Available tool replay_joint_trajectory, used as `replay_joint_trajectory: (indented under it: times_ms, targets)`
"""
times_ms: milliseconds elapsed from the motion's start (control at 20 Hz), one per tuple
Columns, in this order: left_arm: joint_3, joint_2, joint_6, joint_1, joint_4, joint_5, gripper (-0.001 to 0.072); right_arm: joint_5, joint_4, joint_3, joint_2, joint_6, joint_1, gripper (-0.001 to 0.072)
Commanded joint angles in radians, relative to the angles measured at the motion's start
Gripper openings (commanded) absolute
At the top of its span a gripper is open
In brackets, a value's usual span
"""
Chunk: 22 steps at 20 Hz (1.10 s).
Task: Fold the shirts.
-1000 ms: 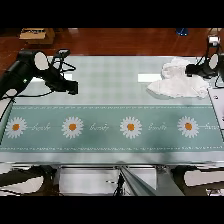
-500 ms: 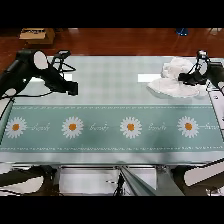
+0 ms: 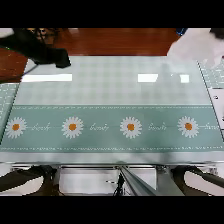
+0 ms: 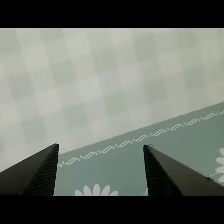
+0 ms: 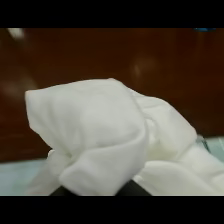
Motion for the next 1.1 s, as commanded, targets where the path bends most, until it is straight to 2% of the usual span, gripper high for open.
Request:
replay_joint_trajectory:
  times_ms: [0,100,200,300,400,500,600,700,850,1050]
  targets:
    - [0.139,0.113,-0.001,0.000,-0.051,-0.060,0.0606,0.046,0.354,0.014,0.249,-0.175,0.000,0.0039]
    - [0.143,0.203,-0.001,0.000,-0.055,-0.071,0.0607,0.119,0.362,0.014,0.333,-0.171,0.000,0.0039]
    - [0.143,0.272,-0.001,0.000,-0.056,-0.126,0.0607,0.254,0.381,0.014,0.379,-0.122,0.000,0.0039]
    - [0.143,0.307,-0.002,0.000,-0.055,-0.199,0.0607,0.412,0.480,0.008,0.379,-0.092,0.006,0.0039]
    - [0.142,0.318,-0.021,0.000,-0.055,-0.261,0.0607,0.460,0.480,-0.029,0.373,-0.092,0.111,0.0039]
    - [0.140,0.316,-0.027,0.000,-0.055,-0.282,0.0607,0.418,0.349,-0.115,0.371,-0.090,0.294,0.0039]
    - [0.124,0.315,-0.027,0.000,-0.055,-0.281,0.0606,0.363,0.153,-0.229,0.346,-0.012,0.490,0.0039]
    - [0.084,0.316,-0.027,0.000,-0.056,-0.282,0.0606,0.275,0.018,-0.349,0.286,0.058,0.647,0.0040]
    - [-0.026,0.316,-0.027,0.000,-0.060,-0.282,0.0605,0.134,-0.013,-0.470,0.140,0.105,0.778,0.0040]
    - [-0.232,0.317,-0.023,0.000,-0.105,-0.253,0.0600,0.076,-0.003,-0.481,-0.074,0.134,0.829,0.0041]
